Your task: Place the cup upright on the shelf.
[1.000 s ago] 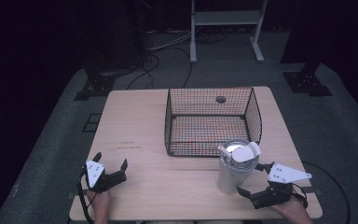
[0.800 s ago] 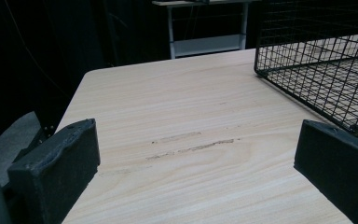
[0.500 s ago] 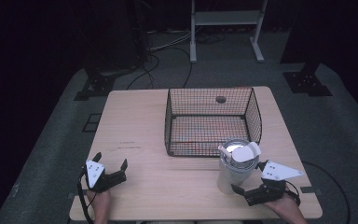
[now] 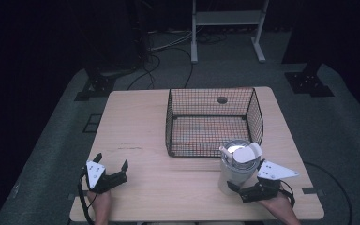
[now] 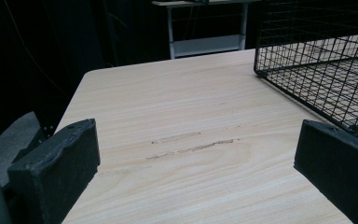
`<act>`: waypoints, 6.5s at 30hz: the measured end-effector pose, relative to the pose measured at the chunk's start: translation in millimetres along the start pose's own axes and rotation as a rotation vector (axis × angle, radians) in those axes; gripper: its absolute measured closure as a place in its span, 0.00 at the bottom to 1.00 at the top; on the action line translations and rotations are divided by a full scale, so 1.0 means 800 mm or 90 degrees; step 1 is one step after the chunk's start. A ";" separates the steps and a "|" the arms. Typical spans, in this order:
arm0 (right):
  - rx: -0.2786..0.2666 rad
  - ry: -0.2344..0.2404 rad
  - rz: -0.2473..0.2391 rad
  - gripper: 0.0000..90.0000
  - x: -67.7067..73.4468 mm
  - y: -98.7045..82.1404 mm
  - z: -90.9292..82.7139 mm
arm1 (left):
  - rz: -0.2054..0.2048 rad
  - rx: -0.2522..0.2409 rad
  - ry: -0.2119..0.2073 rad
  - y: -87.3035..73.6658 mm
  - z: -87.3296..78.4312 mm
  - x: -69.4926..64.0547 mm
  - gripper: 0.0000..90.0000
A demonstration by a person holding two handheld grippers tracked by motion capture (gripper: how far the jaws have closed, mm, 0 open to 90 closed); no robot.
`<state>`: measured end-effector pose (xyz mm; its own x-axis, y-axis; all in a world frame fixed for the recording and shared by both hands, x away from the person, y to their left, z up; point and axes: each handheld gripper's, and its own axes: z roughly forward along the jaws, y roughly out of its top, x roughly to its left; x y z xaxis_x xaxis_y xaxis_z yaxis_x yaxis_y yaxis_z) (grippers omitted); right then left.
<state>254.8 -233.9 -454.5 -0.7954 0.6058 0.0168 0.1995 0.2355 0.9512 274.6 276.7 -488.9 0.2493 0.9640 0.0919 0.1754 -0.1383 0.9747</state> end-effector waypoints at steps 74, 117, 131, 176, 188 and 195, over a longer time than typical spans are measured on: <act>-0.066 0.048 -0.048 0.10 -0.024 0.097 -0.005 | -0.007 -0.005 -0.004 0.000 0.000 0.001 0.00; -0.070 0.065 -0.044 0.09 -0.071 0.191 0.055 | -0.009 -0.008 -0.004 0.000 0.000 0.002 0.00; -0.071 0.065 -0.047 0.09 -0.087 0.215 0.102 | -0.009 -0.008 -0.005 0.000 0.000 0.002 0.00; -0.023 0.064 0.009 0.09 -0.154 0.193 0.225 | -0.013 -0.014 -0.014 -0.001 -0.002 0.004 0.00; 0.008 0.065 0.016 0.09 -0.163 0.170 0.242 | -0.013 -0.013 -0.014 0.000 -0.002 0.005 0.00; 0.015 0.070 0.020 0.09 -0.165 0.161 0.254 | -0.014 -0.016 -0.015 -0.001 -0.001 0.004 0.00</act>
<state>501.8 -129.4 -396.5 -0.8462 0.5266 0.0816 0.2378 0.2361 0.9422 274.3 280.4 -488.9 0.2679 0.9611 0.0667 0.1565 -0.1117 0.9813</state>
